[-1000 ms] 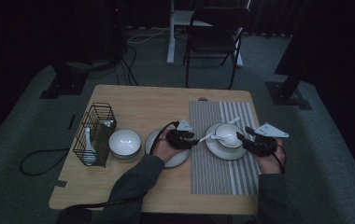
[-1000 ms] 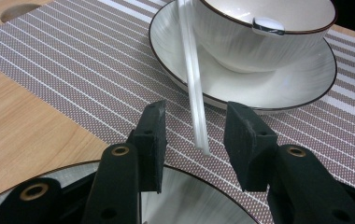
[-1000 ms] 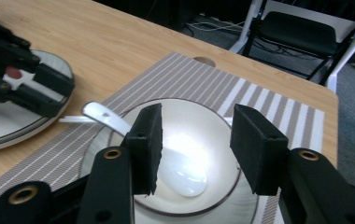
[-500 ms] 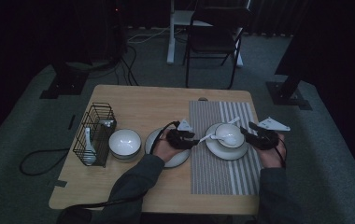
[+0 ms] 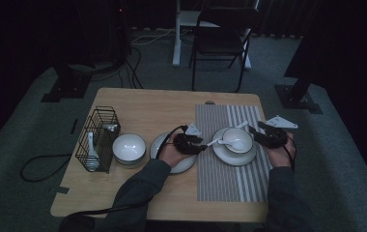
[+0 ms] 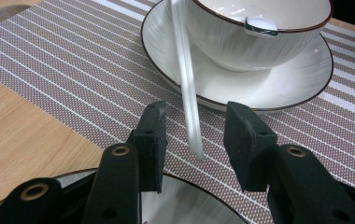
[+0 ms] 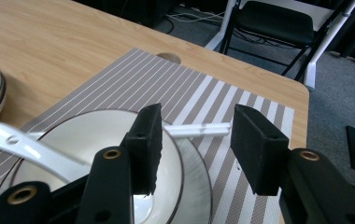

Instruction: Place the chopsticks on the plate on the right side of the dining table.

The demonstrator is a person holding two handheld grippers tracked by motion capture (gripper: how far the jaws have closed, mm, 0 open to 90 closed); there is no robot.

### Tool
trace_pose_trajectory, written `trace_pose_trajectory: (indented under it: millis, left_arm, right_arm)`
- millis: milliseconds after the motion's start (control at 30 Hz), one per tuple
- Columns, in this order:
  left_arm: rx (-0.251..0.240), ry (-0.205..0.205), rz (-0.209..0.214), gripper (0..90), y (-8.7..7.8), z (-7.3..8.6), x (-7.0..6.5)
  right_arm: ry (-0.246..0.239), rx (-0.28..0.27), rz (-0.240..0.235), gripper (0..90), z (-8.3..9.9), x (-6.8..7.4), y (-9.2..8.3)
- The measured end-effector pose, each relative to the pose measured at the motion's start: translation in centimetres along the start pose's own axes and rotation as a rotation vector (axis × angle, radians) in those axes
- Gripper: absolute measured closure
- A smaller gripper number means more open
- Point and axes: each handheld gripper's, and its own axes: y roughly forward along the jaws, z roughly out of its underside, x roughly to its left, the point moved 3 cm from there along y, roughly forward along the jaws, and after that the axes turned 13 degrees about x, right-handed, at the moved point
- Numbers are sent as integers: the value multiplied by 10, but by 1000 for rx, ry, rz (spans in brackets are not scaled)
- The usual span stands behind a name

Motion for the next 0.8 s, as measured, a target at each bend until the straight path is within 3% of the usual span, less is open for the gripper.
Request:
trace_pose_trajectory:
  millis: [533,800]
  left_arm:
    - [10,26,-16,606,1,-2,-1]
    - [21,40,-17,606,2,-4,-3]
  right_arm:
    - [41,-4,-12,516,-11,-12,28]
    - [93,-5,-4,517,-13,-21,49]
